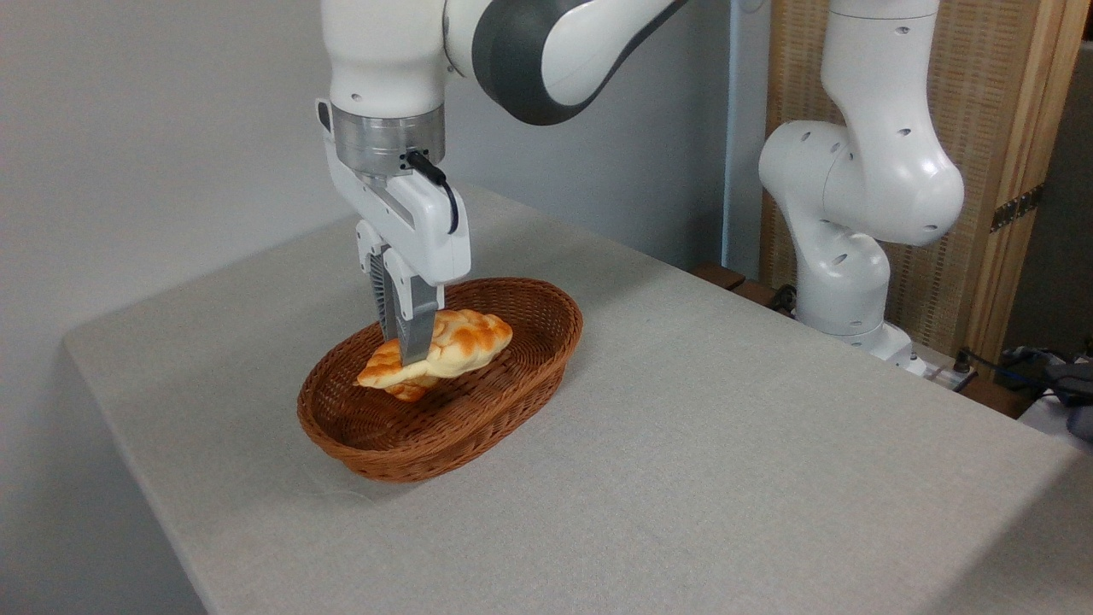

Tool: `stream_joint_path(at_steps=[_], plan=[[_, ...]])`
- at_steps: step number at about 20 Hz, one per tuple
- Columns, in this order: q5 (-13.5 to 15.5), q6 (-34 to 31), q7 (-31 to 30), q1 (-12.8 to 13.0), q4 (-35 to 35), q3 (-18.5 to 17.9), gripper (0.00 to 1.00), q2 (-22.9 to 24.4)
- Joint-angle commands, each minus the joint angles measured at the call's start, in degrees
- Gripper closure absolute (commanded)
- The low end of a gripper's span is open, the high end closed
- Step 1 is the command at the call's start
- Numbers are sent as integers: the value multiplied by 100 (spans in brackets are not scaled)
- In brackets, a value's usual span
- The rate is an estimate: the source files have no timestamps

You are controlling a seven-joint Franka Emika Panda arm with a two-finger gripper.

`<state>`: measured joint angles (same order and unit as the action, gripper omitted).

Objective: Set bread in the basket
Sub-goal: 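Lower the loaf into the basket beside the round bun and release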

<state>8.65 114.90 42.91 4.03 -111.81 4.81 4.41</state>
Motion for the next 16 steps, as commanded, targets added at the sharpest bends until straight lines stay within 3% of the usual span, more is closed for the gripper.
stream_joint_path(at_steps=[1, 9, 16], plan=[[58, -117, -204, -25, 36, 108, 0, -45], [49, -126, -230, -34, 54, 170, 0, -19], [-4, -126, -652, -86, 71, 117, 0, 183]])
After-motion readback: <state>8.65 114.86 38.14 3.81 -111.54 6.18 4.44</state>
